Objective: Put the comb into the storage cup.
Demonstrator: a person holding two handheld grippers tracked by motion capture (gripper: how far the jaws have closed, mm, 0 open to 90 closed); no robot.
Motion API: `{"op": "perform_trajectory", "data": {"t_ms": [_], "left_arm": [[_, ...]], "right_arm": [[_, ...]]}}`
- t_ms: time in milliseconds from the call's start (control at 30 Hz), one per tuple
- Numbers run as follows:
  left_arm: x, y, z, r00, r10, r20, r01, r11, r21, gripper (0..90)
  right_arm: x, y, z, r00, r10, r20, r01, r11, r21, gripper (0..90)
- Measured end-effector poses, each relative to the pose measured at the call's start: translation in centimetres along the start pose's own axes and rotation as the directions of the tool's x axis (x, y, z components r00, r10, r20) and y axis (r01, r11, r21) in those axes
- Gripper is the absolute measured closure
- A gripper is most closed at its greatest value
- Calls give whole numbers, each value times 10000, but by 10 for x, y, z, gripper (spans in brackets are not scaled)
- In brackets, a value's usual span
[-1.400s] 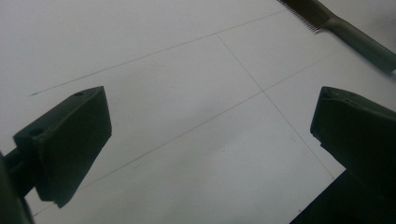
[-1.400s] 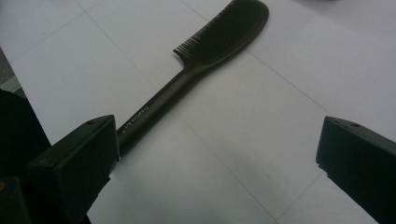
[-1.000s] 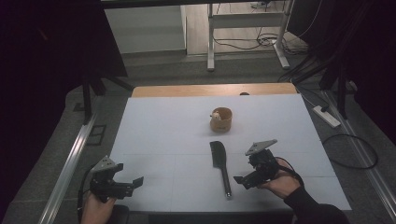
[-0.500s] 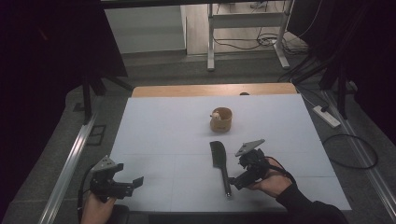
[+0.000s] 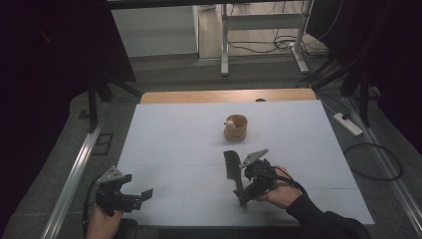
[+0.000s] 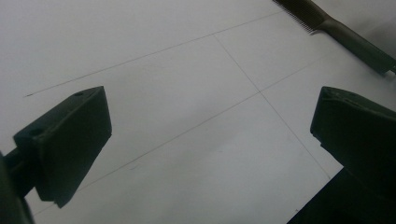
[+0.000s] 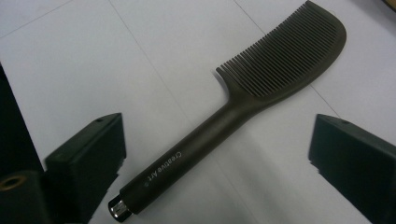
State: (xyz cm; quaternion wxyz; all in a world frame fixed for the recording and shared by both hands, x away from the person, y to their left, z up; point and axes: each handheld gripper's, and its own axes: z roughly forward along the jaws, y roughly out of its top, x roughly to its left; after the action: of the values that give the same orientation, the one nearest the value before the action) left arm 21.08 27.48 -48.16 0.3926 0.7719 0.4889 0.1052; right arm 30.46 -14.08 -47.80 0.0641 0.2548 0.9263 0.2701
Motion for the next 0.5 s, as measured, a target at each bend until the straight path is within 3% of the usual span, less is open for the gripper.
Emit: {"op": "perform_trajectory", "data": {"t_ms": [267,300,367,433,467,500], "left_arm": [[0,0,0,10000,14,59,-14,10000,-6,0],[0,0,0,10000,14,59,-14,10000,-6,0],[0,0,0,10000,-10,71,10,10000,-38,0],[0,0,0,10000,-11,78,11,10000,-41,0],[0,0,0,10000,-11,87,11,10000,-41,0],[0,0,0,9999,-2,104,2,10000,-44,0]], "right_arm": [[-1,4,2,9985,-192,-519,190,9998,-60,548],[-1,4,2,9985,-192,-519,190,9998,-60,548],[-2,6,3,9969,-175,-767,177,9998,20,688],[-2,7,4,9963,-198,-838,202,9998,39,730],[-2,8,5,9957,-295,-881,302,9995,63,821],[-2,8,5,9957,-295,-881,302,9995,63,821]]}}
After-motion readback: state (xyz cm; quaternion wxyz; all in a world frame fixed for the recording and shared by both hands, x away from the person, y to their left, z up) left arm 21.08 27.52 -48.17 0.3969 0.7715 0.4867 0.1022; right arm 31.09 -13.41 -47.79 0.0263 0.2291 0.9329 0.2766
